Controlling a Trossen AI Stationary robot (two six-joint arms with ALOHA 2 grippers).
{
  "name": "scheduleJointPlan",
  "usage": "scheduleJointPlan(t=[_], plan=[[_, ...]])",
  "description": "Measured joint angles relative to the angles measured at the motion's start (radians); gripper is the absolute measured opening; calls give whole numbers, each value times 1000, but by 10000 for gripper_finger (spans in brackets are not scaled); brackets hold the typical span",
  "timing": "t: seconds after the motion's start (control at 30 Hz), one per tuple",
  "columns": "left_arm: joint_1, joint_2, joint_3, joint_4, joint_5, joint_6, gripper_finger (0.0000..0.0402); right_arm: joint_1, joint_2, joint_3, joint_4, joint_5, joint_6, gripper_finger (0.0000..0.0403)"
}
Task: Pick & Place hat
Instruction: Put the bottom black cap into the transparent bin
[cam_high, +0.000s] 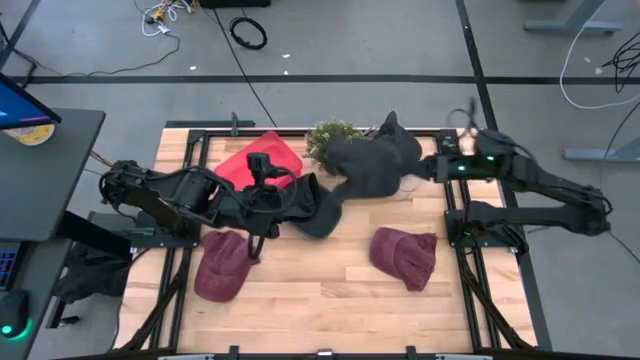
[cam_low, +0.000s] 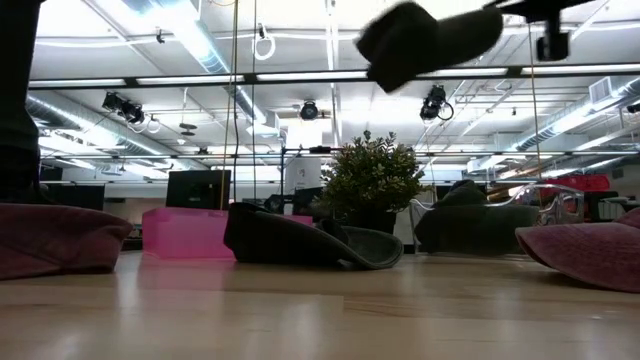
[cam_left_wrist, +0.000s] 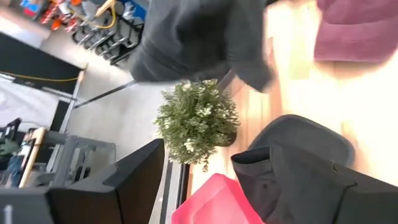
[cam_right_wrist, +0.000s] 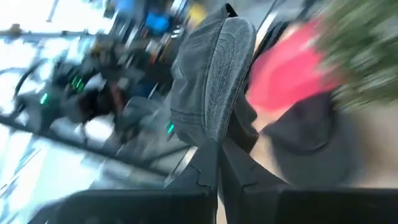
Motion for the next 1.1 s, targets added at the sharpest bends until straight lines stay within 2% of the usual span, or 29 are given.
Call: scheduleJointPlan(t=[0.23, 0.33, 0.53, 0.7, 1.0, 1.1], plan=[[5, 0, 0, 3, -21, -2, 297, 0, -139, 0, -248, 432, -42, 0], [18, 0, 0, 4, -21, -7, 297, 0, -151, 0, -272, 550, -63, 0], [41, 1, 0, 21, -21, -27, 297, -4, -132, -3, -301, 604, -79, 0], [51, 1, 0, 45, -20, -27, 297, -5, -131, -96, -272, 636, -28, 0], [51, 1, 0, 45, -20, -27, 297, -27, -138, -353, 124, 670, -49, 0], [51, 1, 0, 44, -20, -27, 297, -43, -138, -427, 201, 670, -43, 0]])
